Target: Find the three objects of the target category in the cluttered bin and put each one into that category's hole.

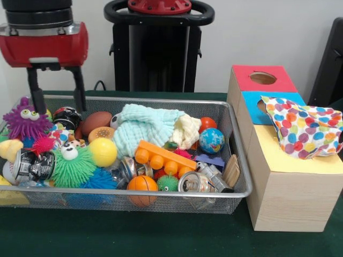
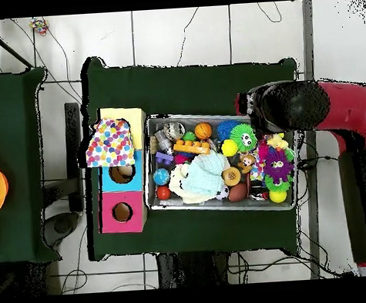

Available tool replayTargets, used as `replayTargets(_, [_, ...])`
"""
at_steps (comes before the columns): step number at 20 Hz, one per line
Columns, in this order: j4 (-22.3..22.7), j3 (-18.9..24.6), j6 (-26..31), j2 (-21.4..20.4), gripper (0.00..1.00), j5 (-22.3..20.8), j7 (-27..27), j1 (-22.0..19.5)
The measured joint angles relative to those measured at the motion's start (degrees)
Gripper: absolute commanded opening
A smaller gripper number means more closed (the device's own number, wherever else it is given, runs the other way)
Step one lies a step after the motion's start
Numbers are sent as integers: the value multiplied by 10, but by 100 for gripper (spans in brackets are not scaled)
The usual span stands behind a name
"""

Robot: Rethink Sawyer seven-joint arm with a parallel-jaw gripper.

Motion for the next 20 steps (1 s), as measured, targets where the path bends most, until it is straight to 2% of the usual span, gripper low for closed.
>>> replayTargets(7, [14,-8,0,-12,100,10,0,15])
replayTargets(20, [14,-19,0,22,100,35,0,9])
